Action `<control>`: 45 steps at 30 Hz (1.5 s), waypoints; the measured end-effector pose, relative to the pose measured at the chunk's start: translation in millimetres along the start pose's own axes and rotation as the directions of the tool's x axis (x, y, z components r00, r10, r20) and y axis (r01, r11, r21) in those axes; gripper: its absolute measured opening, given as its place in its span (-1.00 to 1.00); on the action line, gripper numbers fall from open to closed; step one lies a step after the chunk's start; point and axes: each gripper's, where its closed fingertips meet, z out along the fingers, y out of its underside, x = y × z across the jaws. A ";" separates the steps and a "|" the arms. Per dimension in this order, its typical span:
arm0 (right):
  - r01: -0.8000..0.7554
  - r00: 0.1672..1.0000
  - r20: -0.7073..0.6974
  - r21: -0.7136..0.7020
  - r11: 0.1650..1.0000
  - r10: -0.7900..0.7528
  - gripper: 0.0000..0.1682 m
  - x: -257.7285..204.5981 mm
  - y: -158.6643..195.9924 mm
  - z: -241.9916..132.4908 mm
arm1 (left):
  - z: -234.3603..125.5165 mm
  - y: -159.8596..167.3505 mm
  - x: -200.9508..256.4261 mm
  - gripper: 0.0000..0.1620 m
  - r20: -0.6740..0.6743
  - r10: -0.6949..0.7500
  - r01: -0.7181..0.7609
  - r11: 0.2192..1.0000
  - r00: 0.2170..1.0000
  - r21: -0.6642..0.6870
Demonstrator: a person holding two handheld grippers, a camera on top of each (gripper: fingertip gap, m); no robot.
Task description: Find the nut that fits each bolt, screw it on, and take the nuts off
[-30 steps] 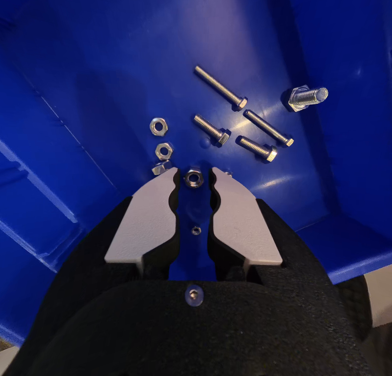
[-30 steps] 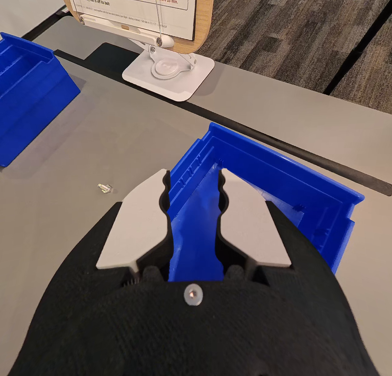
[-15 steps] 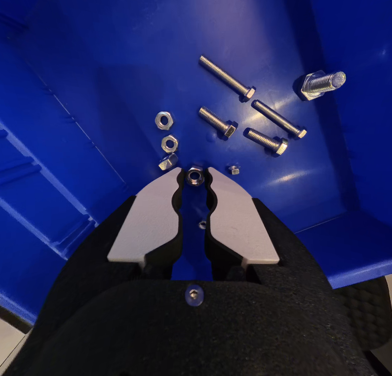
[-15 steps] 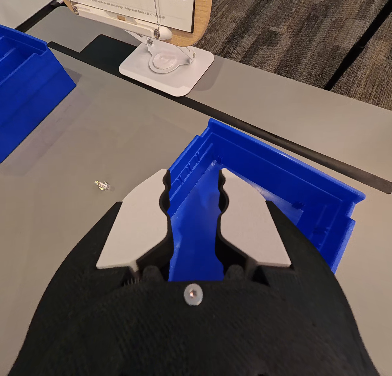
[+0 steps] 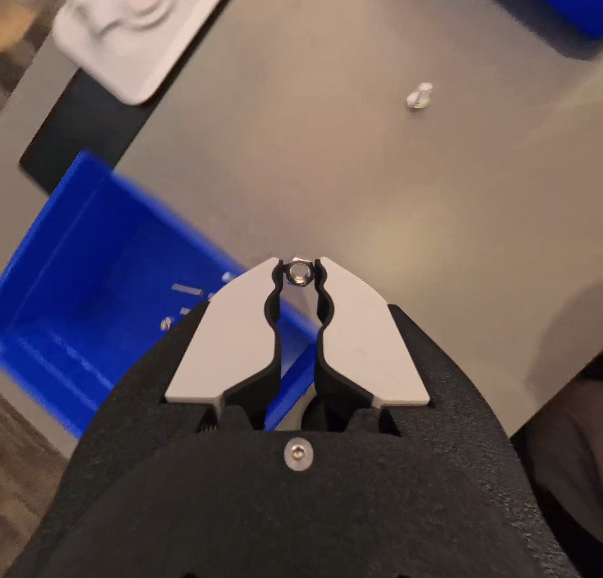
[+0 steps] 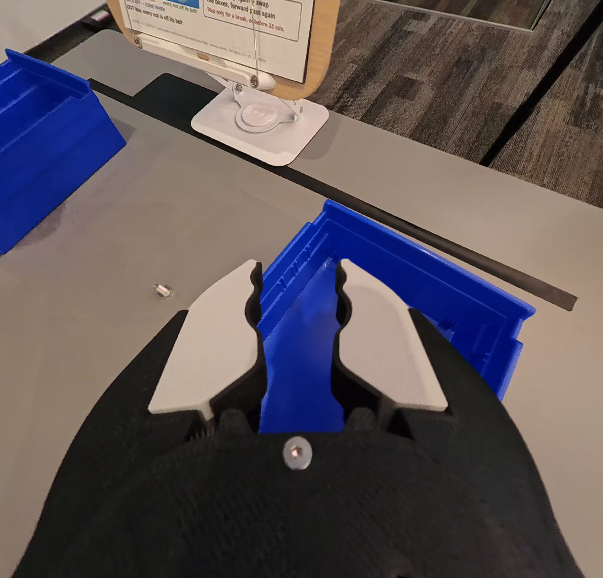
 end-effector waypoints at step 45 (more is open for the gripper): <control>0.622 0.709 0.515 -0.133 0.772 -0.482 -0.51 -183.5 55.8 92.3 | -55.7 -119.8 41.0 -0.62 0.005 0.149 -0.112 0.717 0.989 0.688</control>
